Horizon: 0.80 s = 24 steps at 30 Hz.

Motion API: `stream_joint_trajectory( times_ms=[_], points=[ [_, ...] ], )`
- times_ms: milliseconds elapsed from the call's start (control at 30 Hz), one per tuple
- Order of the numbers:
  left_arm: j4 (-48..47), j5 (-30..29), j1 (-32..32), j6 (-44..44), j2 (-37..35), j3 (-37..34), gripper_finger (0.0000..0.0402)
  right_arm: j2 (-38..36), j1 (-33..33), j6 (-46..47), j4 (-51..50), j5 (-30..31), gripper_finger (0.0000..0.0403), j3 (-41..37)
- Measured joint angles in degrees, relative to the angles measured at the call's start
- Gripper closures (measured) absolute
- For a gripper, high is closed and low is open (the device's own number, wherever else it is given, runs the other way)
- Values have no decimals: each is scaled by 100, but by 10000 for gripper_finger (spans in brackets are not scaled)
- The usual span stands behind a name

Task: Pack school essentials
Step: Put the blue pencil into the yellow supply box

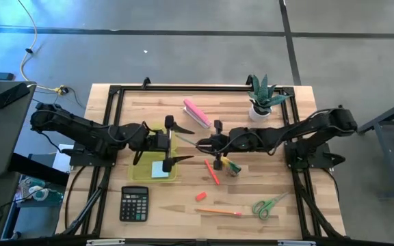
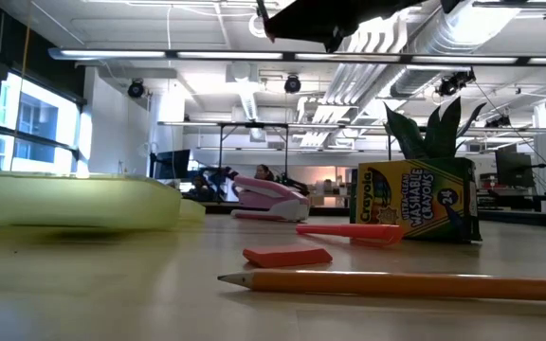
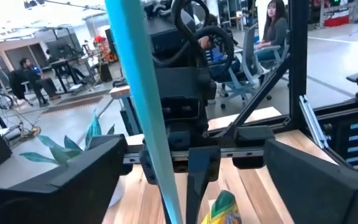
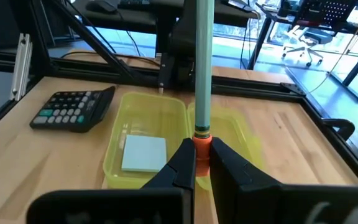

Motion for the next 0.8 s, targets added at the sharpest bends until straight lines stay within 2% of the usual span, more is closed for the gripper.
stream_joint_trajectory(
  times_ms=[200,600,800],
  points=[
    [-12,-34,0,14,-2,0,116,0,0,-52,51,4,391,0],
    [-269,-197,0,321,-2,0,307,-2,0,-48,13,7,391,0],
    [-270,-191,0,389,-2,0,376,-4,2,47,-40,36,391,0]
  ],
)
